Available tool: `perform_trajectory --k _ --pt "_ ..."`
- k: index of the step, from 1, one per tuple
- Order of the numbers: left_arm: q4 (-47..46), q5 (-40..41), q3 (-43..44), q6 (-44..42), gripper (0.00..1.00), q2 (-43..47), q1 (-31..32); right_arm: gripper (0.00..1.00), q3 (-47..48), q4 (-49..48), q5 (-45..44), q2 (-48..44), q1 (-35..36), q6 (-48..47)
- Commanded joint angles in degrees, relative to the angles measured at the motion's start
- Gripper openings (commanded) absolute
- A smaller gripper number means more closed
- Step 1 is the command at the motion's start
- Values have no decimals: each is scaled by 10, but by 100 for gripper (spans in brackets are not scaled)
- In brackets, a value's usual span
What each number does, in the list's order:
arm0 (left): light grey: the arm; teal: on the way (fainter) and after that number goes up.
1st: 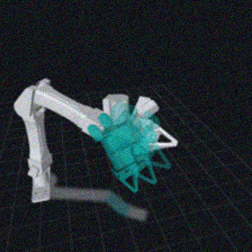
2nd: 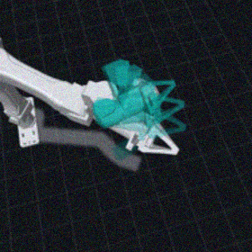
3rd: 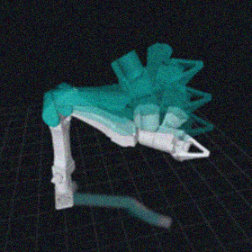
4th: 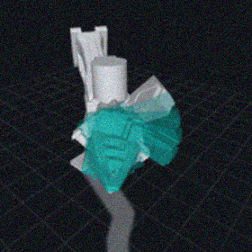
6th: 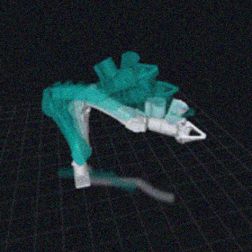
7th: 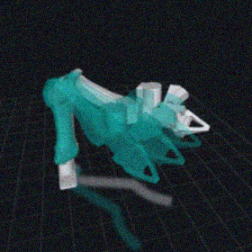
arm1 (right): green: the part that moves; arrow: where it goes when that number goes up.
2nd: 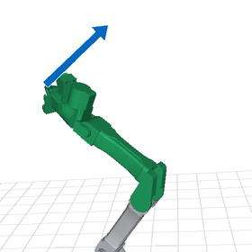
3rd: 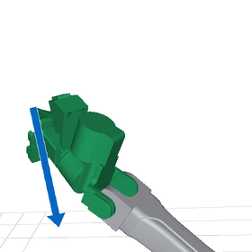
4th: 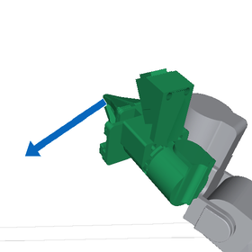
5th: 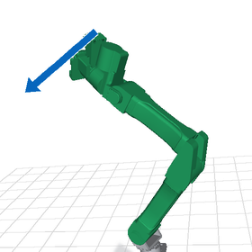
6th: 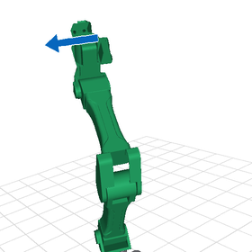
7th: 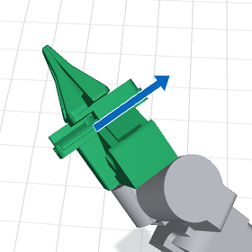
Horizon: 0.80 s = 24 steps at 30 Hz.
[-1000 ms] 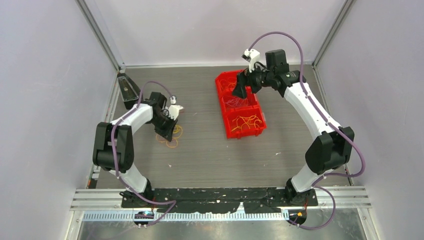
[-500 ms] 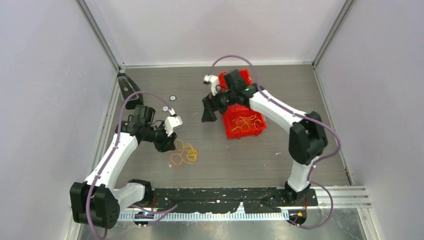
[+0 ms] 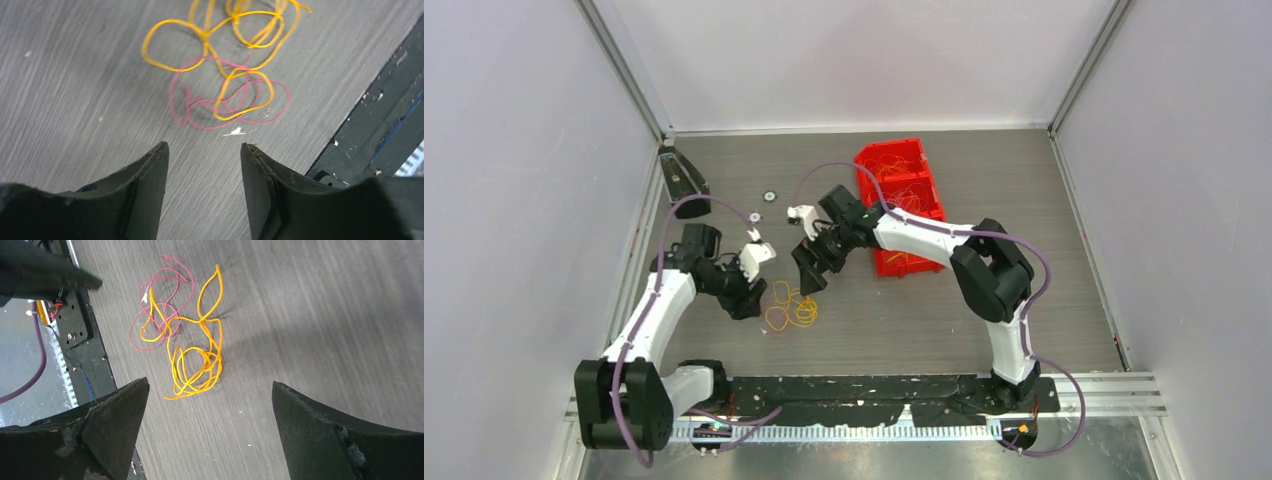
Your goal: Untangle the cables
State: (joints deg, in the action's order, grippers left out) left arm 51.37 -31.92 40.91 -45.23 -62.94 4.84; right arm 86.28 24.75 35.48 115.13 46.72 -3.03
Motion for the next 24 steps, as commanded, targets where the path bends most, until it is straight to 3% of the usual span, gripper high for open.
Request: perform_trajectory --k 1,4,6,10,11,13,24 --pt "-4 -66 46 4 58 -30 -97 99 -19 -45 7 16 24 23" --pt "28 -80 72 -29 61 -45 -125 89 -26 -61 4 35 41 36" --pt "28 -85 67 -56 61 -34 -125 77 -34 -75 -2 45 47 48" --pt "8 -134 45 -70 62 3 -125 44 -54 -93 -9 43 48 49" --pt "-2 -143 42 -65 62 12 -126 28 -57 -93 -7 35 46 38" --pt "-38 -159 38 -35 62 27 -130 9 -54 -87 2 14 36 17" --pt "-33 -243 81 -21 72 42 -133 5 -30 -57 80 -155 2 -60"
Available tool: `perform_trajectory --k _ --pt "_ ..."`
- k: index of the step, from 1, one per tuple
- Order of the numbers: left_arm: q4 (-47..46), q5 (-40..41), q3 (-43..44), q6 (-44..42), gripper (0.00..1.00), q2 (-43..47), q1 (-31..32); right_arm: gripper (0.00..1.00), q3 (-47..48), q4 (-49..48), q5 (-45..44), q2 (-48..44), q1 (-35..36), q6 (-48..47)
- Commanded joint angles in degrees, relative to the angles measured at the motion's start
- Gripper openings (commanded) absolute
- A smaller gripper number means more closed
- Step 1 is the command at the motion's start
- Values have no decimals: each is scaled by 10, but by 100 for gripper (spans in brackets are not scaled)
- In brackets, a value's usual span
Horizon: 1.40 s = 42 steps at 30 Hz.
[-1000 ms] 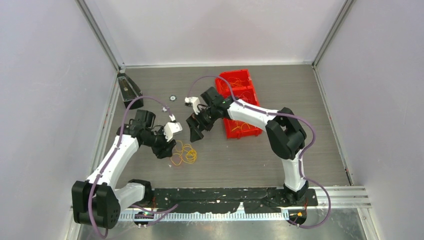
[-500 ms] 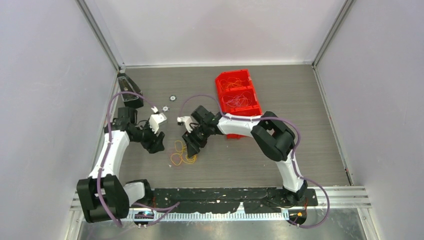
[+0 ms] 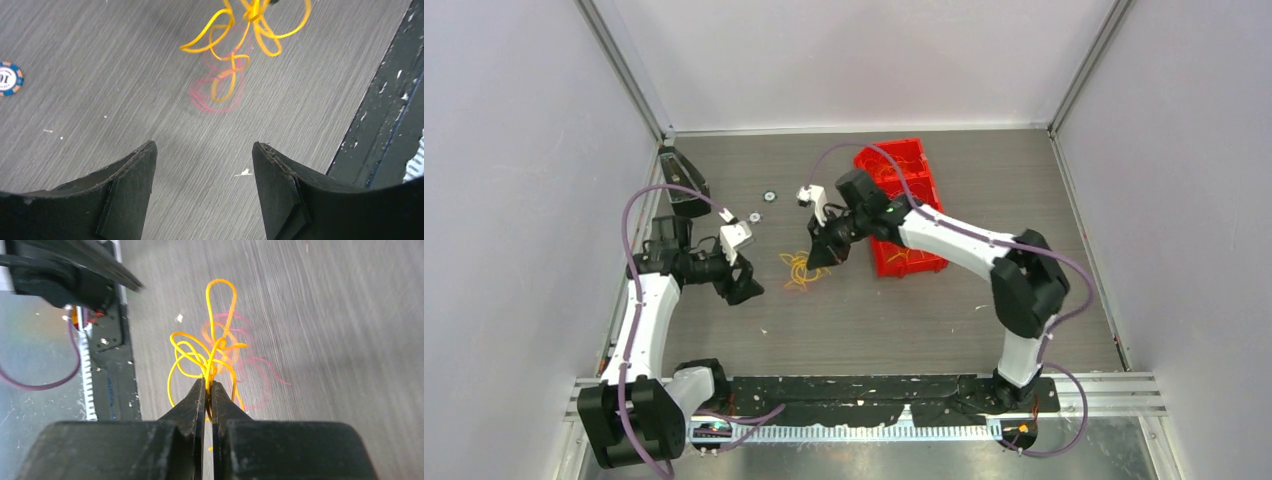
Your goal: Untangle the cables
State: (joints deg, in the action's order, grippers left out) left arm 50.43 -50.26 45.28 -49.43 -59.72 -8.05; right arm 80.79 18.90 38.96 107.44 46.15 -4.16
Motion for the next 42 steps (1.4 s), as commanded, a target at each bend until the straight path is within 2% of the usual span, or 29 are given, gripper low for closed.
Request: perform_trajectory --k 1,2,4,8,13,15,19,21,25,30,34,35,42 --pt "-30 -68 43 31 74 14 -3 5 28 13 46 -83 8 -54" --pt "-33 -76 47 36 78 20 -3 6 35 19 46 -93 7 -62" --pt "-41 -89 49 46 98 33 5 5 44 27 48 -107 4 -67" --pt "-92 -83 32 77 99 53 42 5 71 28 54 -127 -5 -54" --pt "-191 -56 12 155 98 45 97 5 115 29 69 -137 -8 -34" --pt "-194 -54 16 163 85 30 108 5 138 30 72 -141 -10 -29" --pt "-167 -75 25 164 38 3 109 5 176 29 71 -145 -31 -11" --pt "-164 -80 18 164 24 0 109 6 196 30 72 -142 -52 6" --pt "-198 -71 1 190 2 8 108 5 228 29 76 -144 -98 33" --pt "-250 -75 -13 250 0 9 89 5 254 29 82 -153 -133 55" --pt "-259 -68 -14 263 0 2 83 5 259 20 69 -161 -152 65" --pt "-260 -64 -15 264 0 0 64 5 264 17 64 -162 -158 68" --pt "-195 5 -5 201 0 -33 9 5 348 3 45 -142 -255 124"
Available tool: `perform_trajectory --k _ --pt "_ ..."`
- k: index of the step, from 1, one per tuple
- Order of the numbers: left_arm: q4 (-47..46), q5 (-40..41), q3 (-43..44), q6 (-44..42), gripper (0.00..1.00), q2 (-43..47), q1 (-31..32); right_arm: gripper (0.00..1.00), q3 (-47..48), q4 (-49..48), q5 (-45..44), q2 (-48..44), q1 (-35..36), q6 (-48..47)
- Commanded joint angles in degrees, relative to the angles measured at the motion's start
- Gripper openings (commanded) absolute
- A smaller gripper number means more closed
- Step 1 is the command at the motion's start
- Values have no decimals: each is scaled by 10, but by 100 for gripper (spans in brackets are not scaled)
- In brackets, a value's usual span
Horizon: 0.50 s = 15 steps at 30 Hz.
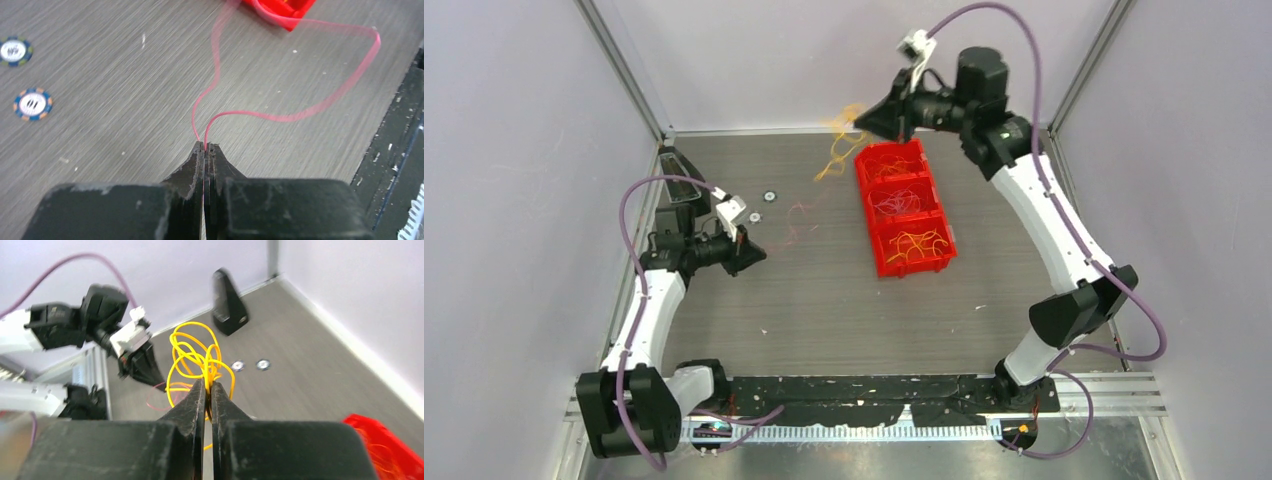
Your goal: Untangle the cables
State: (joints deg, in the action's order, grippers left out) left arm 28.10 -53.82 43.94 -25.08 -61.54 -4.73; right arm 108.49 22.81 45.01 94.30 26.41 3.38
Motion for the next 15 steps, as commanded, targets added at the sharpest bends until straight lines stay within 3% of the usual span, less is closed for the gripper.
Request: perform_trajectory --k 1,10,15 --pt "41 55 10 -59 0 -21 -32 5 81 -37 -17 -8 -66 60" --pt "148 103 22 -217 0 -38 -93 5 124 -39 -25 5 -171 101" --pt "157 97 28 -218 0 -36 -92 5 63 23 -31 -26 -180 32"
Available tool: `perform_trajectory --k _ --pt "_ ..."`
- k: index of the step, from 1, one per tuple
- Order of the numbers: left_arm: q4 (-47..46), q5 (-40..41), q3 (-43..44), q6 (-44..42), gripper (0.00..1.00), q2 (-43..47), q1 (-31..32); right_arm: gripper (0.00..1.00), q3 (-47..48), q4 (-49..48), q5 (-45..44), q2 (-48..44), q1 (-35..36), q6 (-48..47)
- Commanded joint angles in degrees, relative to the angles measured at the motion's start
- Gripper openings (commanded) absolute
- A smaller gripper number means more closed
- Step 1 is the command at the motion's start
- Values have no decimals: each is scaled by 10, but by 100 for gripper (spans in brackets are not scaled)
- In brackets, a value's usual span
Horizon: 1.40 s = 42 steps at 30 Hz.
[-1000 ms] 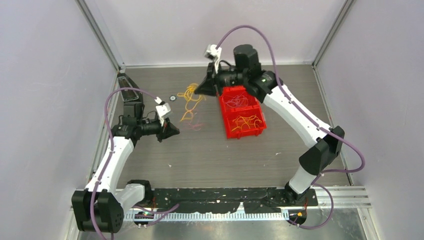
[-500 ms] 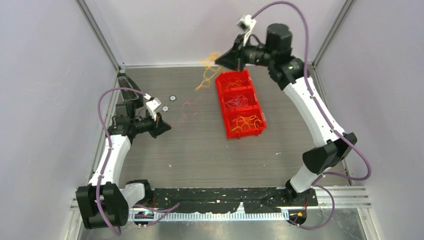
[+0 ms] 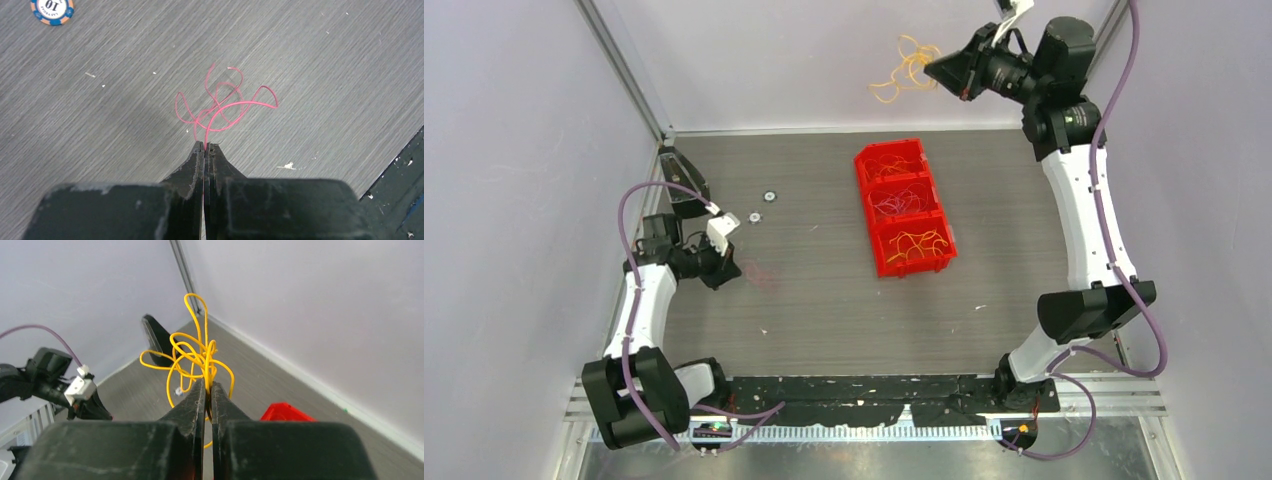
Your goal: Untangle the cables
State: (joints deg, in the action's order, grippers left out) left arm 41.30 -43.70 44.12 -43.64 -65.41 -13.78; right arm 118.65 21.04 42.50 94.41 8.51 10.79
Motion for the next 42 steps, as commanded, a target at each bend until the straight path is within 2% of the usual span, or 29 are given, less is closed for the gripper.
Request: perform_trajectory --k 1,5,12,17,21,24,33,42 --pt "23 -4 27 -23 0 3 -2 5 -51 51 -12 -32 -1 -68" --pt "23 -5 33 -7 0 2 -1 5 -129 134 -40 -68 -1 -152" --pt "17 2 33 25 0 -5 2 5 -250 146 -131 -58 3 -249" --pt "3 15 39 45 0 -5 1 5 -300 196 -129 -57 4 -334" --pt "-25 11 37 100 0 -3 2 5 -372 197 -121 -87 12 -369" --pt "-29 5 32 121 0 0 2 6 -409 192 -162 -90 35 -407" --pt "-17 14 32 120 0 7 2 5 -497 136 -289 -74 94 -465" --pt "-17 13 36 128 0 6 2 5 -539 94 -300 -8 121 -515"
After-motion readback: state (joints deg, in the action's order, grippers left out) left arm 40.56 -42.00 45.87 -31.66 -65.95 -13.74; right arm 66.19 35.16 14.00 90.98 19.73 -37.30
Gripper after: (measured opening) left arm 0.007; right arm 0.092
